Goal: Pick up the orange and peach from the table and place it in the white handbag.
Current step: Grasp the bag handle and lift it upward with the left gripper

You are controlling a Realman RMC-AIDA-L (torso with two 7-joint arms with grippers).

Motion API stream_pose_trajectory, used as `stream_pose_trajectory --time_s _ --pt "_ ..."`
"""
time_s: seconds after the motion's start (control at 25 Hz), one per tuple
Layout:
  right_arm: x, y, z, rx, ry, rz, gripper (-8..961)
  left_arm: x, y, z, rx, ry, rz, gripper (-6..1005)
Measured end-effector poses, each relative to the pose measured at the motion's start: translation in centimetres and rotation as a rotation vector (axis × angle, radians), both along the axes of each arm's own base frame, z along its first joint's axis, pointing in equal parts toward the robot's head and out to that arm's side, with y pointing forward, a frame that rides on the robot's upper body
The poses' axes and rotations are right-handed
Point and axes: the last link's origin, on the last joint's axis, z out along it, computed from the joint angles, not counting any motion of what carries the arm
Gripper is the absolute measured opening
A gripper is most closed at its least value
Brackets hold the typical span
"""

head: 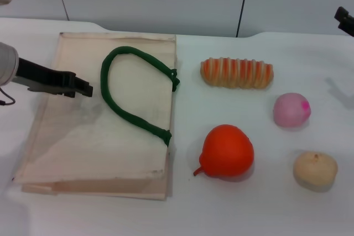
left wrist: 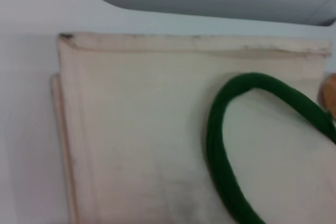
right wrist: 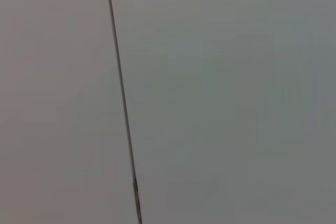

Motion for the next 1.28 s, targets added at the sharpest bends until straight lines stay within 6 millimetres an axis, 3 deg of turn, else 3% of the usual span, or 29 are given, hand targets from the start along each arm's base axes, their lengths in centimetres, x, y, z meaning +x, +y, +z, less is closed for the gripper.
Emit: stream_pose_trajectory --time_s 0.28,1.28 --pt "-0.3 0.1 -0.4 -0.004 -0.002 0.009 878 0.8 1.4 -0.3 0.019 0.022 -0.024 468" --pt "-0.9 0.5 -0.6 -0.007 0.002 0.023 878 0.8 4.2 -3.4 0.062 0.056 -0.03 466"
